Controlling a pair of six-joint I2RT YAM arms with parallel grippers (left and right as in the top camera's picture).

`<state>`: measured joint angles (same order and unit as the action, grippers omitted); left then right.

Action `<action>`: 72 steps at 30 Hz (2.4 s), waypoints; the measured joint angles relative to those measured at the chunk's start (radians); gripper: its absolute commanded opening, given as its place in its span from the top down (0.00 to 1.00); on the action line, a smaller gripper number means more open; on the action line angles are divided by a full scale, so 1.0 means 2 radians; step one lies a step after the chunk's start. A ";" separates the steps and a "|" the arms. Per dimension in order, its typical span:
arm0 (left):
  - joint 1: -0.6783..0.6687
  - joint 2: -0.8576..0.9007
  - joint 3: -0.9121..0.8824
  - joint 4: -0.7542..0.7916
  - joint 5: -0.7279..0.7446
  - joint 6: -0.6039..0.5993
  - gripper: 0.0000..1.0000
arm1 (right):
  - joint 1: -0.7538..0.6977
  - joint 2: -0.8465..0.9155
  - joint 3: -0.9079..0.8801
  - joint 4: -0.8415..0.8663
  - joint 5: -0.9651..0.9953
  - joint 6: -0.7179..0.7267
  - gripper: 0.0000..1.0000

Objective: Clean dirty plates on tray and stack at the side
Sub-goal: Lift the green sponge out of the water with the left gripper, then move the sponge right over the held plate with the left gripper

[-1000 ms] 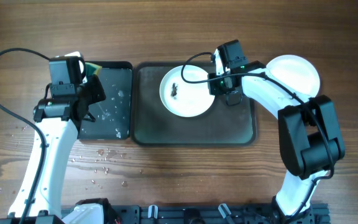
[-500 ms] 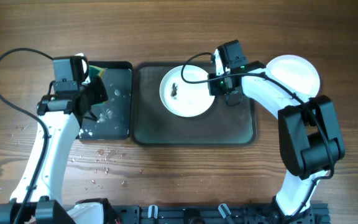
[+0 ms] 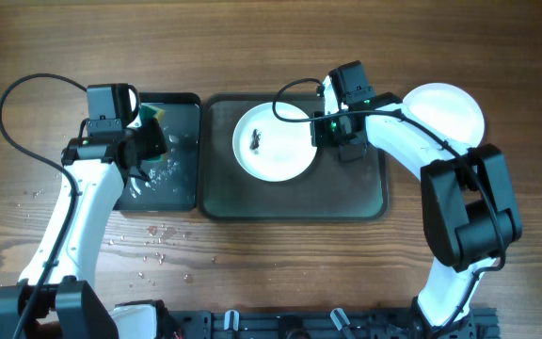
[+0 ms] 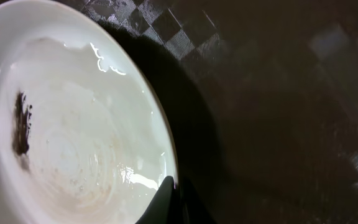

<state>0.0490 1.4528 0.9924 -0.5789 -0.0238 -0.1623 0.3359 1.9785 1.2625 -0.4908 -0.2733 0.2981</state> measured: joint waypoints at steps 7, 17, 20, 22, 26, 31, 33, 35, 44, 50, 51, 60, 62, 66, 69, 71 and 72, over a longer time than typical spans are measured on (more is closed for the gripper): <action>0.000 0.000 0.000 0.000 0.000 0.000 0.96 | 0.001 0.000 0.000 -0.014 -0.010 0.053 0.96; 0.000 0.000 0.000 0.000 0.010 0.000 0.96 | 0.001 0.000 0.000 -0.035 -0.017 0.142 0.96; 0.000 0.000 0.000 0.000 0.011 0.000 0.96 | 0.001 0.000 0.000 -0.035 -0.019 0.158 0.95; 0.000 0.000 0.000 0.000 0.011 0.000 0.96 | 0.001 0.000 0.000 -0.035 -0.020 0.163 0.83; 0.000 0.000 0.000 0.000 0.011 0.000 0.96 | 0.001 0.000 0.000 -0.035 -0.020 0.171 0.69; 0.000 0.000 0.000 0.000 0.011 0.000 0.96 | 0.001 0.000 0.000 -0.034 -0.003 0.173 0.68; 0.000 0.000 0.000 0.000 0.011 0.000 0.96 | 0.001 0.000 0.000 -0.031 0.009 0.173 0.76; 0.000 0.000 0.000 0.001 0.011 0.000 0.96 | 0.001 0.000 0.000 -0.024 0.017 0.171 0.82; 0.000 0.000 0.000 0.002 0.011 0.000 0.96 | 0.004 0.000 0.000 -0.016 0.023 0.159 0.89; 0.000 0.000 0.000 0.002 0.011 0.000 0.96 | 0.014 0.000 0.000 -0.011 0.024 0.138 0.95; 0.000 0.000 0.000 0.002 0.011 0.000 0.96 | 0.014 0.000 0.000 -0.011 0.024 0.137 0.95; 0.000 0.000 0.000 0.002 0.011 0.000 0.96 | 0.015 0.000 0.000 -0.001 0.009 0.096 0.95; 0.000 0.000 0.000 0.002 0.011 0.000 0.96 | 0.018 0.000 0.000 0.002 0.000 0.086 0.96; 0.000 0.000 0.000 0.002 0.011 0.000 0.96 | 0.025 0.000 0.000 0.001 -0.010 0.064 0.95; 0.000 0.000 0.000 0.002 0.011 0.000 0.96 | 0.029 0.000 0.000 0.001 -0.016 0.052 0.95; 0.000 0.000 0.000 0.002 0.011 0.000 0.96 | 0.031 0.000 0.000 0.001 -0.019 0.048 0.95; 0.000 0.000 0.000 0.002 0.011 0.000 0.96 | 0.032 0.000 0.000 0.001 -0.020 0.047 0.96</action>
<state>0.0490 1.4536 0.9924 -0.5755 -0.0013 -0.1619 0.3992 1.9785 1.2625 -0.4881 -0.3126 0.3920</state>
